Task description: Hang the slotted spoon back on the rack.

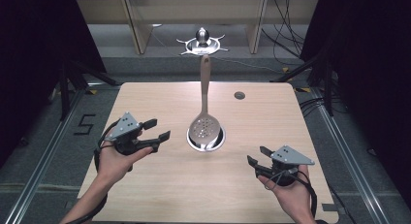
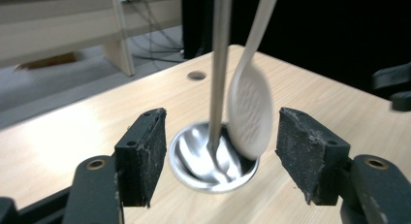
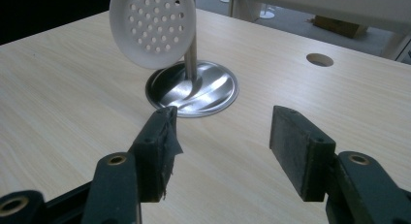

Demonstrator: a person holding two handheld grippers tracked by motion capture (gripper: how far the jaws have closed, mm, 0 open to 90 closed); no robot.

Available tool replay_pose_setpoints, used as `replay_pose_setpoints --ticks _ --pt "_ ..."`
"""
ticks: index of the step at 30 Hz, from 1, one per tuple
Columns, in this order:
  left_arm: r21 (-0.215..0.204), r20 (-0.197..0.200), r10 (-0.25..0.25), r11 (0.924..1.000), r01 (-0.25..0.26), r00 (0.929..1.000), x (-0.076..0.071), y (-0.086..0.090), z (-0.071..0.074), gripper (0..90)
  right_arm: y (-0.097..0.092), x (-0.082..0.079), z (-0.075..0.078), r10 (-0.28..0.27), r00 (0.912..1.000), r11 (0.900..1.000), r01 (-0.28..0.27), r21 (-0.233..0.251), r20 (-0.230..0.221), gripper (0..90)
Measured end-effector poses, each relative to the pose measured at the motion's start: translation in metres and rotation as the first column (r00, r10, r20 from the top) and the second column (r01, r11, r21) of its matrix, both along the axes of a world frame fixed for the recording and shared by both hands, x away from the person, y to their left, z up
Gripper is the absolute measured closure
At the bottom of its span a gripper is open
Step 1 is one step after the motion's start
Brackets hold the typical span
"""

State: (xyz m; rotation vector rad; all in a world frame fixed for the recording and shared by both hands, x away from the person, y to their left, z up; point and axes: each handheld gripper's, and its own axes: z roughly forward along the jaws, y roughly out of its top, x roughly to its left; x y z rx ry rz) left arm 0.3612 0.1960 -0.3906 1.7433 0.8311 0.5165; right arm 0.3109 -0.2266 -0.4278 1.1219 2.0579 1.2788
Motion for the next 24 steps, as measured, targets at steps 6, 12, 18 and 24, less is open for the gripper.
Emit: replay_pose_setpoints --ticks 6,12,18,24 --pt "0.037 -0.061 0.044 0.9984 -0.042 0.9972 -0.011 0.014 -0.043 35.0 -0.002 0.004 -0.003 0.03 0.9995 0.9992 -0.03 -0.025 0.012 43.5" --pt "0.073 -0.119 0.062 0.9959 -0.054 0.991 -0.021 0.021 -0.076 35.7 -0.003 0.005 -0.005 0.029 0.9995 0.9991 -0.029 -0.031 0.015 43.3" --pt "0.077 -0.133 0.072 0.9951 -0.062 0.9885 -0.018 0.02 -0.082 36.1 -0.006 0.002 -0.01 -0.018 0.9995 0.9998 0.017 -0.008 -0.027 43.2" --pt "0.077 -0.13 0.07 0.9952 -0.061 0.989 -0.017 0.022 -0.081 36.3 -0.011 0.005 -0.014 -0.016 0.9995 0.9999 0.016 -0.001 -0.027 42.9"
